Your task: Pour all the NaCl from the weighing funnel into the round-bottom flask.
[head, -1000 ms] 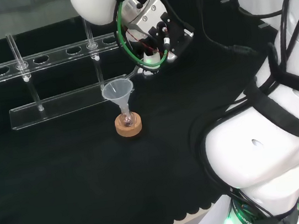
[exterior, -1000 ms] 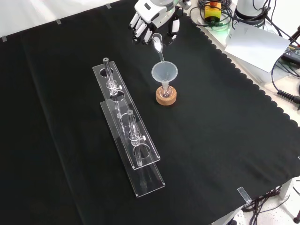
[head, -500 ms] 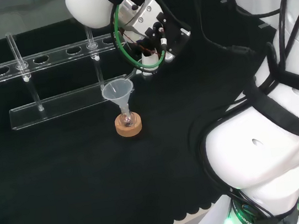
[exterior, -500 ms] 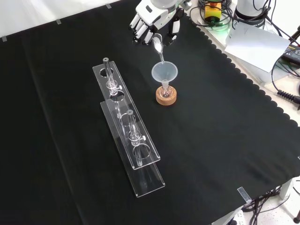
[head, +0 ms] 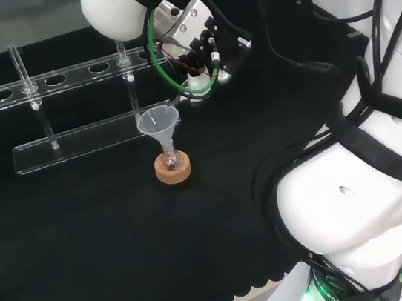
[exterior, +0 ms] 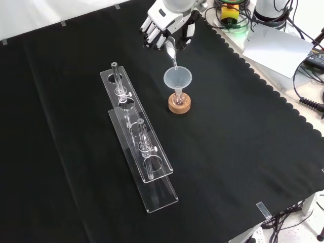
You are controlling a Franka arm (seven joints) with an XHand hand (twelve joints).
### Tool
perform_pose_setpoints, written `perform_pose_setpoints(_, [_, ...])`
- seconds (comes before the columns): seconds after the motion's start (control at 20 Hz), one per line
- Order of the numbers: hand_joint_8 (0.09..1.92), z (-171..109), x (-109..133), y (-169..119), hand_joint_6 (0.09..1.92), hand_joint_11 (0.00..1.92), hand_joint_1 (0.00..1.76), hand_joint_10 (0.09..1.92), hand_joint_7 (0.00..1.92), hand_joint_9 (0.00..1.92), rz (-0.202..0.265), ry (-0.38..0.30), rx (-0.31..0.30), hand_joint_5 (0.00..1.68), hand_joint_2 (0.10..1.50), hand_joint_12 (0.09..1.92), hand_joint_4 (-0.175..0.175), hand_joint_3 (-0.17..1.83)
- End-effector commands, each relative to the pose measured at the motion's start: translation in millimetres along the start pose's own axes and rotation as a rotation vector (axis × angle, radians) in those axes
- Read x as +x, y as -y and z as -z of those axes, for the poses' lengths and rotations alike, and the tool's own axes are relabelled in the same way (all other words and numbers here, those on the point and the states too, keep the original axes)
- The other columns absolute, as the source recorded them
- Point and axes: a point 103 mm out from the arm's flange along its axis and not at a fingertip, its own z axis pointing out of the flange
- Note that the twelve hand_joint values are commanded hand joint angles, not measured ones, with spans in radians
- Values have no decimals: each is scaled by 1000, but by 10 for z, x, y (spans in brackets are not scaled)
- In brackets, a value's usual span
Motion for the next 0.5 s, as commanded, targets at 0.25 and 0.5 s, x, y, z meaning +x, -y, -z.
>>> perform_pose_setpoints(0.25, [668, 15, -5, -2, 859, 598, 1110, 488, 446, 841, 9, 26, -6, 1208, 606, 1210, 175, 804])
perform_pose_setpoints(0.5, [667, 25, -24, 6, 859, 598, 1110, 487, 446, 841, 8, 36, -9, 1208, 606, 1210, 175, 803])
